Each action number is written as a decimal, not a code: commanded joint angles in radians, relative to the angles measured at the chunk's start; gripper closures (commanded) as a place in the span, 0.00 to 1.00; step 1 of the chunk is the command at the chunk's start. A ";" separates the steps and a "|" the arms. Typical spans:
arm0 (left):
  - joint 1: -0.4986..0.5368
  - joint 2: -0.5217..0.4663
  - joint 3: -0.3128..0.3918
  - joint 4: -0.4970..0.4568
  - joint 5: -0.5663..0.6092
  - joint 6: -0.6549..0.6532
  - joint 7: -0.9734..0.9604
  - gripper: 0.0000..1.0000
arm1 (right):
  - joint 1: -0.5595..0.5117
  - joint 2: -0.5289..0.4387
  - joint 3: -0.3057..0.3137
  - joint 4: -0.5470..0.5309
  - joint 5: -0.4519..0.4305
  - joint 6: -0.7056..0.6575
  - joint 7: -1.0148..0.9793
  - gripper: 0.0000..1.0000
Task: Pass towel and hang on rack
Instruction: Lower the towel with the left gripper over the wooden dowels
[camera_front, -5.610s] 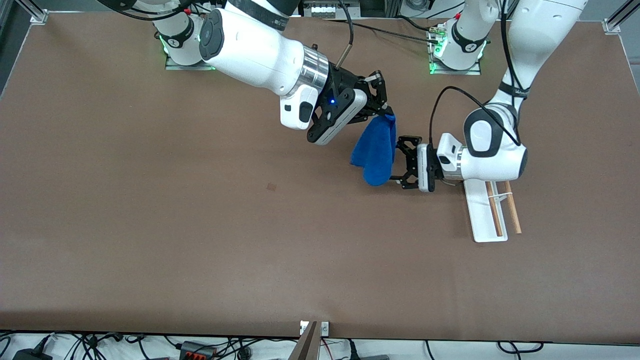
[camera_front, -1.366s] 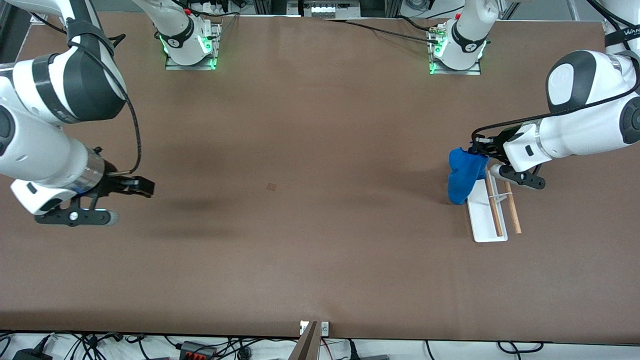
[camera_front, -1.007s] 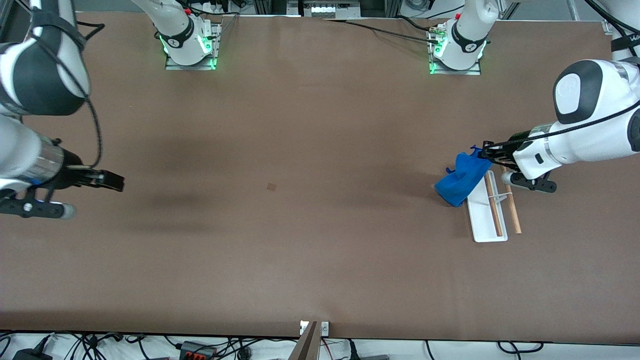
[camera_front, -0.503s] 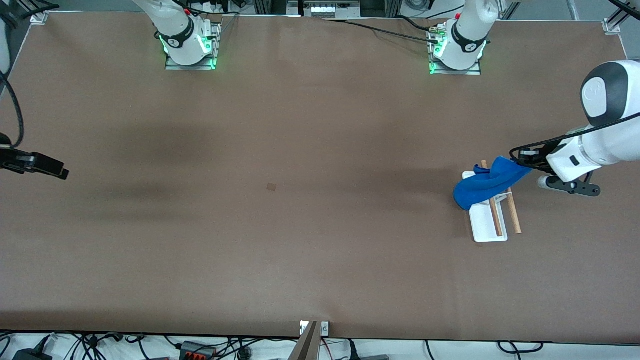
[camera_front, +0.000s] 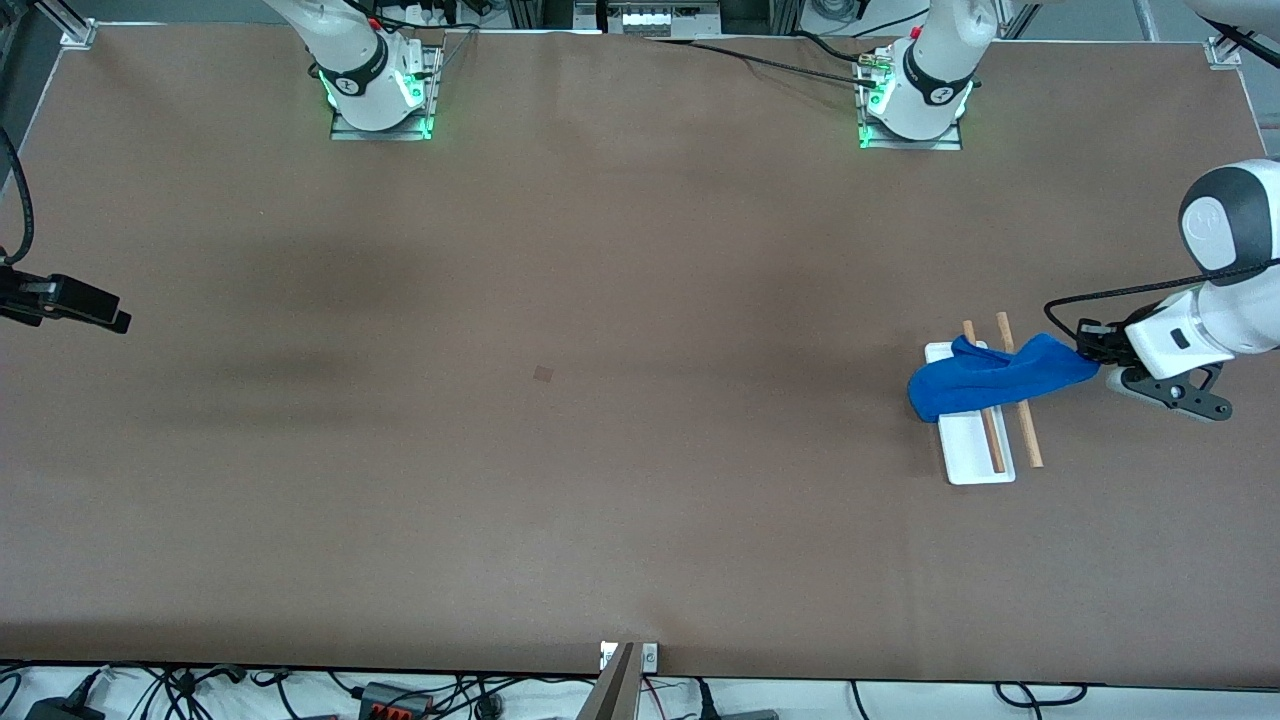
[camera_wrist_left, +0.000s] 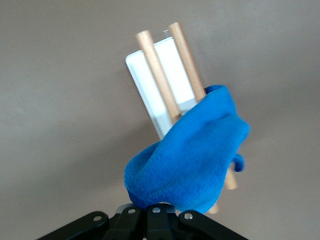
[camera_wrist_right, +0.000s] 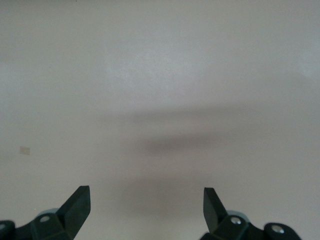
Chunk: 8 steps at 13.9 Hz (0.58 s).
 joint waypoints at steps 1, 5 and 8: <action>0.017 0.010 0.010 0.006 0.020 0.034 0.093 0.99 | 0.008 -0.088 -0.011 -0.141 0.004 0.079 -0.020 0.00; 0.064 0.040 0.008 0.002 0.011 0.092 0.153 0.99 | 0.008 -0.229 -0.008 -0.378 0.003 0.221 -0.028 0.00; 0.066 0.056 0.007 0.003 -0.012 0.095 0.154 0.99 | 0.007 -0.237 -0.009 -0.384 0.003 0.210 -0.032 0.00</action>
